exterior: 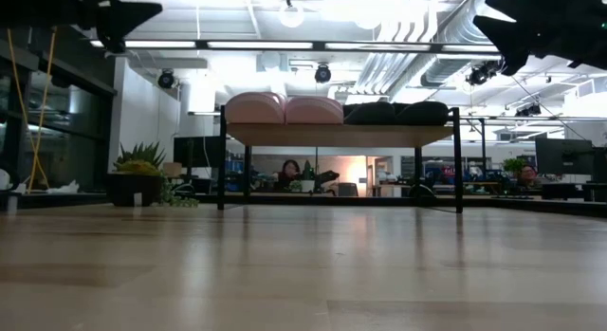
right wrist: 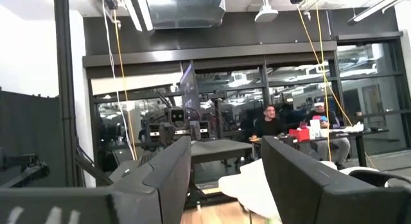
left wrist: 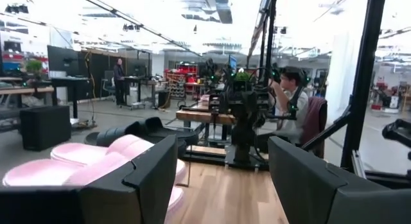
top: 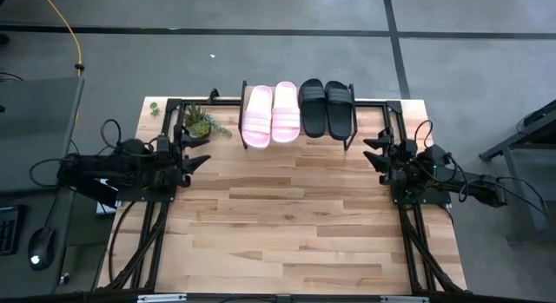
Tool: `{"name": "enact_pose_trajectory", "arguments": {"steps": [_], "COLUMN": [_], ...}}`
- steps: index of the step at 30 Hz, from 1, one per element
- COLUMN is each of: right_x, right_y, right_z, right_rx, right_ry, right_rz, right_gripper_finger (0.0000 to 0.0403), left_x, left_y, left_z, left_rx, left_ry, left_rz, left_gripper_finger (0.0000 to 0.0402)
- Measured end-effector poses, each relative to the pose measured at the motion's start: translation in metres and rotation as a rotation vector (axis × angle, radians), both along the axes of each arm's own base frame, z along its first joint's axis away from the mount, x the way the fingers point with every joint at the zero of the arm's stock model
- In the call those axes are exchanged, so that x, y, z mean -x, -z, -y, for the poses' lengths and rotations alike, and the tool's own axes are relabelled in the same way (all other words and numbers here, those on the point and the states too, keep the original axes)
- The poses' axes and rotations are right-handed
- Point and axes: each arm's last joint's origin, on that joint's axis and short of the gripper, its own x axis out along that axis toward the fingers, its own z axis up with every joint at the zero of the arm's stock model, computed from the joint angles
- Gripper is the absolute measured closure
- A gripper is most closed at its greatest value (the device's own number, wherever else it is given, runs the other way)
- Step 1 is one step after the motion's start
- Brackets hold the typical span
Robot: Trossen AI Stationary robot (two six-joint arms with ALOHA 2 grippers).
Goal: Pick and place slides into the shelf
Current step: Return to Home Position
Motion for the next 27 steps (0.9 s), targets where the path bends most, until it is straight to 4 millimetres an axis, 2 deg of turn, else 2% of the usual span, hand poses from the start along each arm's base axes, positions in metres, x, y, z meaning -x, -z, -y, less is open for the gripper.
{"name": "enact_pose_trajectory", "arguments": {"steps": [12,27], "right_x": [-0.001,-0.003], "right_y": [0.003,0.009], "right_z": [0.0,0.001], "right_rx": [-0.013,-0.028], "right_ry": [-0.003,-0.002], "right_rz": [-0.028,-0.092], "right_gripper_finger": [0.0222,0.0222], "left_x": [-0.008,-0.012], "left_y": [0.032,0.05], "left_z": [-0.001,-0.001], "left_rx": [0.033,0.054], "left_ry": [0.008,0.013], "left_rz": [-0.032,-0.05], "left_gripper_finger": [0.0177,0.0177]}}
